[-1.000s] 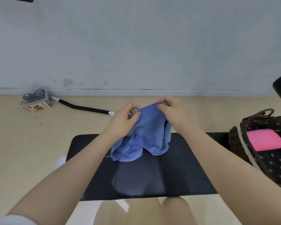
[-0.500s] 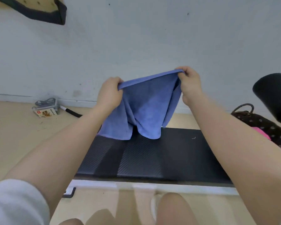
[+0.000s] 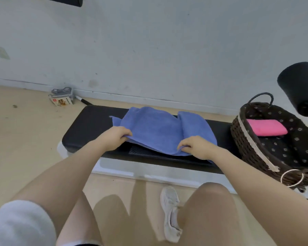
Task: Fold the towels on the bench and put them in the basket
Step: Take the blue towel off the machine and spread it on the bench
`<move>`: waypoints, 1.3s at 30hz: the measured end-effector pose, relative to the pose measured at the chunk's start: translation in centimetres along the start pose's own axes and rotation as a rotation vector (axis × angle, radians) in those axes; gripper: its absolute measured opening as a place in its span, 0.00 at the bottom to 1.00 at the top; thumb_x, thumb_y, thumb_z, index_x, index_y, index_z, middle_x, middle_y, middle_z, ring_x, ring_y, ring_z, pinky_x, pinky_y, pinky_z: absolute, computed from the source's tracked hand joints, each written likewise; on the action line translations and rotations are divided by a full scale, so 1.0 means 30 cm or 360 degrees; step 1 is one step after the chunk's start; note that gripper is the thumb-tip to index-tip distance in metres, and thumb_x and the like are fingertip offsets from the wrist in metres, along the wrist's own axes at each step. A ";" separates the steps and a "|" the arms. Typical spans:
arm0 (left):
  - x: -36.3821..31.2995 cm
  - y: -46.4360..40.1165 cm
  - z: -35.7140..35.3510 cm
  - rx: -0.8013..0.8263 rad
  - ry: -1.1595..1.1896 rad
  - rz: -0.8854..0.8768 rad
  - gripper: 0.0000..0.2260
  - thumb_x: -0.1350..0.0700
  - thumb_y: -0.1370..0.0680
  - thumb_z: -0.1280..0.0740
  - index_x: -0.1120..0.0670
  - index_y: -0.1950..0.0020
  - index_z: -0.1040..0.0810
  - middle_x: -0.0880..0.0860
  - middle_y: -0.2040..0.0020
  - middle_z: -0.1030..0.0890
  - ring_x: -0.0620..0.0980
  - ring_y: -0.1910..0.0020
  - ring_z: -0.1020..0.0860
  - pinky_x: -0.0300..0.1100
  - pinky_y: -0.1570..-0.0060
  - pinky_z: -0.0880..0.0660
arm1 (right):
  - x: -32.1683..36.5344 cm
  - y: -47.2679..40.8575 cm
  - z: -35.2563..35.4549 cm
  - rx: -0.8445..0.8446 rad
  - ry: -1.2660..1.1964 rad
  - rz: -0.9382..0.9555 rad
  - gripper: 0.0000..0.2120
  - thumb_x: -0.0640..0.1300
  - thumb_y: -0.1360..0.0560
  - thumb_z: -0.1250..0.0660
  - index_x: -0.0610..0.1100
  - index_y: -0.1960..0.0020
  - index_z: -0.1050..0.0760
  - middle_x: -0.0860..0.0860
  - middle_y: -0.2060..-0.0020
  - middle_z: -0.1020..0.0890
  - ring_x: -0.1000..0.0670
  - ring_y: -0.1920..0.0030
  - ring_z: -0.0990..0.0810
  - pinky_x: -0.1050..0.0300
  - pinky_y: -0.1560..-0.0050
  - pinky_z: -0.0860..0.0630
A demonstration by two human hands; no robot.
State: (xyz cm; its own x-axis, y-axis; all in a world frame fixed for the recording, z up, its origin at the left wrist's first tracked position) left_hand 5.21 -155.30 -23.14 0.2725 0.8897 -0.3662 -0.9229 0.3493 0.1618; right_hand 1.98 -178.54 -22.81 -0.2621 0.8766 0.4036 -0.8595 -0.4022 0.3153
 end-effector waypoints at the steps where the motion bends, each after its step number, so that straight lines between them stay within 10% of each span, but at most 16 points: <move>1: 0.012 0.011 -0.032 0.0069 -0.0020 0.0022 0.06 0.61 0.22 0.40 0.59 0.56 0.24 0.57 0.57 0.22 0.56 0.57 0.25 0.46 0.57 0.31 | 0.012 -0.007 -0.043 0.0122 0.0074 -0.0015 0.11 0.42 0.21 0.40 0.45 0.44 0.21 0.52 0.46 0.19 0.51 0.45 0.23 0.63 0.47 0.32; 8: 0.043 0.056 -0.106 0.0370 0.0516 0.0148 0.11 0.47 0.23 0.37 0.45 0.42 0.27 0.43 0.54 0.21 0.42 0.55 0.24 0.37 0.53 0.28 | 0.186 -0.225 0.015 -0.0108 -0.0004 -0.0055 0.19 0.54 0.21 0.45 0.46 0.66 0.33 0.52 0.68 0.27 0.49 0.63 0.30 0.49 0.54 0.29; 15: 0.281 -0.111 0.078 -0.0261 0.0155 0.0346 0.18 0.58 0.21 0.41 0.53 0.30 0.33 0.54 0.34 0.28 0.55 0.37 0.30 0.52 0.40 0.30 | 0.453 -0.541 0.014 -0.0322 -0.0157 0.0237 0.16 0.41 0.20 0.47 0.43 0.34 0.30 0.44 0.46 0.21 0.43 0.47 0.23 0.45 0.44 0.26; 22: 0.318 -0.219 0.005 0.0047 0.0027 0.0267 0.08 0.50 0.22 0.37 0.54 0.56 0.29 0.52 0.60 0.25 0.53 0.59 0.27 0.43 0.62 0.33 | 0.528 -0.703 -0.086 -0.0173 -0.0137 0.0372 0.12 0.38 0.22 0.47 0.43 0.48 0.24 0.46 0.55 0.20 0.45 0.55 0.23 0.44 0.52 0.25; 31: 0.515 0.039 0.261 -0.0744 0.0818 0.0408 0.06 0.58 0.23 0.36 0.51 0.58 0.31 0.47 0.64 0.27 0.44 0.67 0.32 0.32 0.67 0.35 | 0.720 -0.778 -0.150 0.0341 0.0144 0.0565 0.18 0.40 0.25 0.40 0.49 0.35 0.30 0.51 0.56 0.22 0.50 0.56 0.25 0.55 0.54 0.29; 35: 0.604 0.142 0.196 -0.0512 0.0887 0.0536 0.11 0.64 0.26 0.35 0.50 0.63 0.31 0.47 0.66 0.28 0.43 0.71 0.34 0.29 0.70 0.35 | 0.805 -0.805 -0.100 -0.0031 0.0605 0.0679 0.03 0.41 0.27 0.39 0.46 0.55 0.27 0.49 0.61 0.26 0.45 0.55 0.26 0.53 0.54 0.33; 39: 0.641 0.169 0.132 -0.0355 0.1154 0.0642 0.08 0.59 0.27 0.33 0.51 0.55 0.31 0.48 0.66 0.25 0.48 0.68 0.30 0.37 0.67 0.33 | 0.903 -0.769 -0.135 -0.0110 0.0838 0.0881 0.09 0.40 0.25 0.40 0.45 0.50 0.22 0.48 0.53 0.26 0.47 0.57 0.30 0.56 0.54 0.39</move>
State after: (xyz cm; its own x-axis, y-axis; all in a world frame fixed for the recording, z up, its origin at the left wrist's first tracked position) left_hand 6.84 -135.26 -25.72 -0.2591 0.4991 -0.8269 -0.9644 -0.0868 0.2497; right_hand 12.94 -144.45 -22.62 -0.8219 0.5693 0.0191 -0.5630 -0.8170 0.1251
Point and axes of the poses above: each hand's wrist, its own y-axis away from the middle knuckle, its own z-axis out of the back of the hand, x = y × z, the point moved 10 cm from there along -y, towards the middle knuckle
